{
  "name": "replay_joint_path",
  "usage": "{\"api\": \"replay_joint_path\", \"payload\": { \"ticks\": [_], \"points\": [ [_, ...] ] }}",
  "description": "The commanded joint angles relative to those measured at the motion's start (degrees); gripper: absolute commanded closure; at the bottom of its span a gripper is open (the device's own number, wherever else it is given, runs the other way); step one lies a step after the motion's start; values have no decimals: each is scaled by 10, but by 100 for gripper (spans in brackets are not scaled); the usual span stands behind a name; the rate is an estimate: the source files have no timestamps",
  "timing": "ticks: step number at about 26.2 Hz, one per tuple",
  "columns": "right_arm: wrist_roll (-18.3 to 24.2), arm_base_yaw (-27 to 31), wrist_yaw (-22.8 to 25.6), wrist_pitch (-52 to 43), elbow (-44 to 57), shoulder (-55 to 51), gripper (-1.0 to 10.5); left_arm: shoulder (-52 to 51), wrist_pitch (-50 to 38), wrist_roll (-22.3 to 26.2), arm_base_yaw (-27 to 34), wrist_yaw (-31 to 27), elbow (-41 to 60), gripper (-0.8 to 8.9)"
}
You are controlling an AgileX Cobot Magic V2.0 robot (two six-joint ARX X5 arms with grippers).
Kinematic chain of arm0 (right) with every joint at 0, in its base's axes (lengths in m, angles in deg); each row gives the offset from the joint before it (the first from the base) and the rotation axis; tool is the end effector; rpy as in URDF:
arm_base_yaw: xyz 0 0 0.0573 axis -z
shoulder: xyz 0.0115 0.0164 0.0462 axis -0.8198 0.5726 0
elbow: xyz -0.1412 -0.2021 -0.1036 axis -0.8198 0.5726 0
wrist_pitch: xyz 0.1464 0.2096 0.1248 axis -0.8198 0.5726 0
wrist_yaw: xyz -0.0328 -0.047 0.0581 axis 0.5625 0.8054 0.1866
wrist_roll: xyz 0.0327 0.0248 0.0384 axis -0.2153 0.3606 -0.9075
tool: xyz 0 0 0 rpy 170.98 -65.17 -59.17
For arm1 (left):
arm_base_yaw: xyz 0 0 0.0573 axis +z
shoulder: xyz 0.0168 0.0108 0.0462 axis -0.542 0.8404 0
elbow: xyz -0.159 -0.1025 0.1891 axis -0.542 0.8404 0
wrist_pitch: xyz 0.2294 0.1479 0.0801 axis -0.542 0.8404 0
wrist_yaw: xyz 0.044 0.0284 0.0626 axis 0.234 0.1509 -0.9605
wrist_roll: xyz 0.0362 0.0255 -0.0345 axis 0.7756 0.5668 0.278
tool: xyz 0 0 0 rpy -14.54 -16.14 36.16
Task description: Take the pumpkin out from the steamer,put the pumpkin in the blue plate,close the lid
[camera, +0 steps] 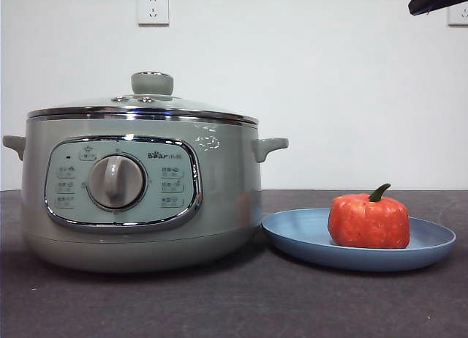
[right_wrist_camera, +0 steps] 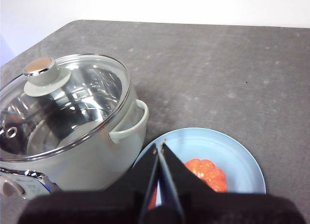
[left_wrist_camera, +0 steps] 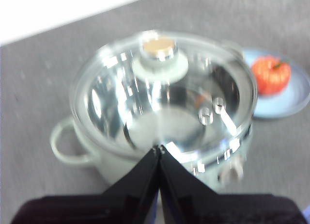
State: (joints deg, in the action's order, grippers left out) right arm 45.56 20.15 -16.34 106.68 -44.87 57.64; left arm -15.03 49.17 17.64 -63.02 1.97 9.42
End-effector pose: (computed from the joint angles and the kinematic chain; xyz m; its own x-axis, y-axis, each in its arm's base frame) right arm 0.1436 0.0959 0.2892 0.8338 0.4508 -0.3187 -0.4382 0.8915 0.1147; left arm 0.1226 -0.0706 0.2972 0.7781 -0.4278 -0.4600 0.5131 0.8553 0.0723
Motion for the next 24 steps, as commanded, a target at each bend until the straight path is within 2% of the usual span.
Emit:
{"api": "replay_joint_path", "payload": {
  "ticks": [1, 11, 15, 20, 24],
  "points": [
    [-5, 0, 2, -2, 4, -1, 963, 3, 6, 1, -2, 1, 4, 816],
    [-5, 0, 2, -1, 4, -1, 963, 2, 7, 1, -3, 0, 4, 816],
    [-5, 0, 2, 2, 4, -2, 963, -52, 10, 2, 19, 6, 4, 816],
    [-5, 0, 2, 2, 4, -2, 963, -159, 0, -15, 127, 51, 12, 816],
    [-5, 0, 2, 2, 4, -1, 963, -227, -58, -14, 216, 50, 70, 816]
  ]
}}
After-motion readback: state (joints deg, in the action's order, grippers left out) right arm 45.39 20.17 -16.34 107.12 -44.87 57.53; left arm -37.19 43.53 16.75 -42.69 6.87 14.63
